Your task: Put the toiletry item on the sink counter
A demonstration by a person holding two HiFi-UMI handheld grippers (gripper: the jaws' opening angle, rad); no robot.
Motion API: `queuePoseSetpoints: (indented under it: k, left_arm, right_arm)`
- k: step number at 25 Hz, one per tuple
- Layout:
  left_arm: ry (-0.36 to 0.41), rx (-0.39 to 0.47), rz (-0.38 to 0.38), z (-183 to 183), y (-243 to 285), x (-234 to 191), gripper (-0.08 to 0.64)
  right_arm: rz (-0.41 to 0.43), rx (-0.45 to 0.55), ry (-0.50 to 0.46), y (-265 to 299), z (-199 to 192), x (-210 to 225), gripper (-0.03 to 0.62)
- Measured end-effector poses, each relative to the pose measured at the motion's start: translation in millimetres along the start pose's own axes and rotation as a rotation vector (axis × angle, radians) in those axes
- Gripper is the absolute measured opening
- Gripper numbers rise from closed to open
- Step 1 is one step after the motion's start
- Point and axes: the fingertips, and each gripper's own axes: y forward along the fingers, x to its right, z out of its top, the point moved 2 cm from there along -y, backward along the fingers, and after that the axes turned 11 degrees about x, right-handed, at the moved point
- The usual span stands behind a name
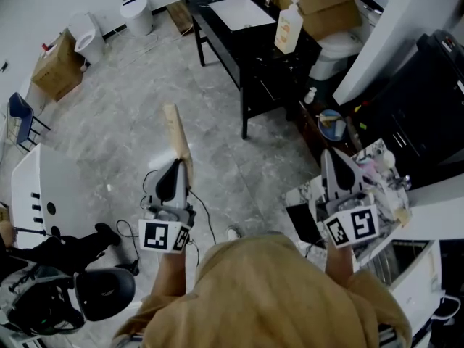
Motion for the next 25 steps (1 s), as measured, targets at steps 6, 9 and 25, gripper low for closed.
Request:
queuePoseSetpoints:
  k: [6, 9, 25]
  left_arm:
    - [-0.031, -0.021, 0.014, -22.1, -6.0, -17.3, 0.006]
    - [-0.034, -0.047, 0.018, -32.8, 4.2, -28.4, 0.006]
    - [-0.044, -0.077, -0.080, -137.9, 294.9, -46.0, 0.006]
  right_arm:
    - [-0.001, -0.032, 0.009, 3.8, -20.4, -11.7, 0.002]
    - [-0.003, -0.046, 0.022, 20.7, -31.5, -5.0, 0.002]
    - [0.004, -0.055, 0.102, 220.5, -114.3, 168.3, 0.002]
